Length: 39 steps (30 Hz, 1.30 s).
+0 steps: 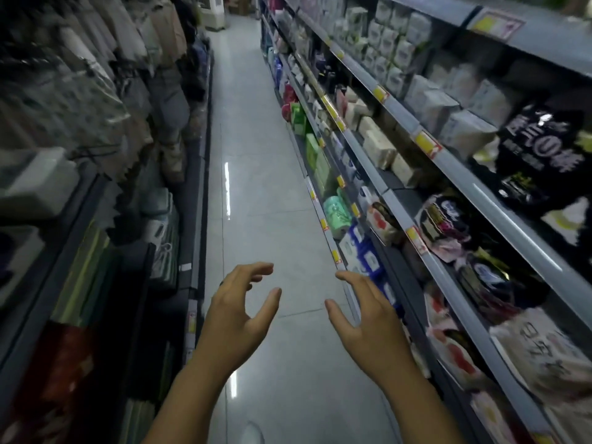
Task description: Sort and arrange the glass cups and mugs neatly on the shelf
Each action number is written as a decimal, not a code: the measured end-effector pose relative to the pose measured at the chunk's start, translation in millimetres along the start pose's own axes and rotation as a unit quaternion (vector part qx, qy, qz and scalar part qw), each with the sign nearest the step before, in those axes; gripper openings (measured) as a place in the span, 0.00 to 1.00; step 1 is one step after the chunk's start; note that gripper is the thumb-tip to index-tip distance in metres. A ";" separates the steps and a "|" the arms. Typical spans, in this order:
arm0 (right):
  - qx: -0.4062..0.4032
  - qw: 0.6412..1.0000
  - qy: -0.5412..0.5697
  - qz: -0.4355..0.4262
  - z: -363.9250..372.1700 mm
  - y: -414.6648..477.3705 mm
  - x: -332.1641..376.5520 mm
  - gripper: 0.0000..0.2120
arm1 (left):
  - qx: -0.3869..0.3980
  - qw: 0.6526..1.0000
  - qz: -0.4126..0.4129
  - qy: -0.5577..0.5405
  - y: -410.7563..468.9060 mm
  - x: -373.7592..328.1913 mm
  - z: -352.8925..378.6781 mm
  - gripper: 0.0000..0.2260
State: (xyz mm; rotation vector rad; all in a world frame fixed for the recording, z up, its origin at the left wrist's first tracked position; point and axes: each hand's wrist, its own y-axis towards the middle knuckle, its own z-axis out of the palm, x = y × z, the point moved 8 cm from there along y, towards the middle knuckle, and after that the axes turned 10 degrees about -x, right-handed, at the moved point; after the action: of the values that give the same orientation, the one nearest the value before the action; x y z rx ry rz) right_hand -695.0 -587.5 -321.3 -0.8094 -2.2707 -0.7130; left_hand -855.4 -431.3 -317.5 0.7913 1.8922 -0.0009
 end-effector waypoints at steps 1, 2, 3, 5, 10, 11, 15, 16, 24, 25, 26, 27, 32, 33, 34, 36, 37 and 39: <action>-0.004 1.000 0.000 0.005 10.6 19.1 6.0 0.19 | 0.000 1.000 0.003 -0.003 22.5 6.8 -4.9 0.16; -0.007 1.000 0.000 0.009 20.8 38.0 10.9 0.20 | 0.000 1.000 0.005 -0.003 44.2 14.2 -8.1 0.16; -0.011 1.000 0.001 0.011 30.6 56.3 15.1 0.20 | 0.000 1.000 0.006 -0.003 64.7 21.4 -9.8 0.16; -0.013 1.000 0.004 0.010 48.7 91.9 21.3 0.20 | -0.002 1.000 0.000 -0.009 101.0 36.0 -10.4 0.16; -0.002 1.000 -0.001 0.011 95.0 190.5 13.8 0.20 | 0.004 1.000 -0.018 -0.005 185.0 81.0 9.2 0.15; -0.001 1.000 0.000 0.010 105.3 213.2 8.8 0.20 | 0.004 1.000 -0.022 0.000 203.7 92.0 16.0 0.16; 0.009 1.000 0.006 -0.001 142.9 314.0 -11.9 0.20 | -0.007 0.999 -0.032 0.010 290.8 127.0 45.2 0.15; 0.012 1.000 0.008 -0.004 150.1 341.9 -15.7 0.20 | -0.011 0.999 -0.034 0.014 315.6 132.5 52.3 0.15; 0.031 0.999 0.017 -0.033 179.8 553.7 -16.1 0.20 | -0.028 0.998 -0.042 0.033 497.8 145.2 95.7 0.15; 0.031 0.999 0.016 -0.032 183.5 573.5 -15.4 0.20 | -0.029 0.998 -0.043 0.030 517.8 148.8 99.3 0.15; 0.031 0.999 0.013 -0.030 187.5 592.1 -15.6 0.20 | -0.029 0.998 -0.043 0.027 538.4 152.9 102.9 0.15; 0.031 0.999 0.011 -0.027 192.1 610.9 -16.6 0.19 | -0.029 0.998 -0.041 0.024 560.1 157.5 106.6 0.15; -0.015 1.000 0.002 -0.009 217.2 708.4 -26.9 0.18 | -0.013 1.000 -0.009 0.005 677.1 185.4 134.5 0.15; -0.033 0.999 -0.001 -0.004 221.6 728.3 -28.4 0.18 | 0.000 1.000 0.005 0.002 702.3 189.7 142.6 0.15; -0.050 0.999 -0.005 0.006 225.5 747.7 -28.9 0.19 | 0.014 1.000 0.020 -0.003 728.1 192.5 150.3 0.15; -0.081 0.996 -0.010 0.026 230.4 786.3 -27.8 0.19 | 0.042 0.998 0.053 -0.014 781.3 194.2 163.8 0.15; -0.097 0.995 -0.015 0.035 230.0 805.5 -26.6 0.19 | 0.057 0.996 0.070 -0.018 808.4 192.3 170.2 0.14; -0.129 0.990 -0.032 0.052 223.0 840.2 -21.3 0.18 | 0.088 0.991 0.098 -0.035 858.9 181.3 181.9 0.14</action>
State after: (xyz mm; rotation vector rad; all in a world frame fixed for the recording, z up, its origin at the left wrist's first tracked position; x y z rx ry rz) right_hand -181.2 110.7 -253.6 -1.0782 -2.2014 -0.9575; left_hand -303.6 272.6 -256.6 1.0815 1.7590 -0.0735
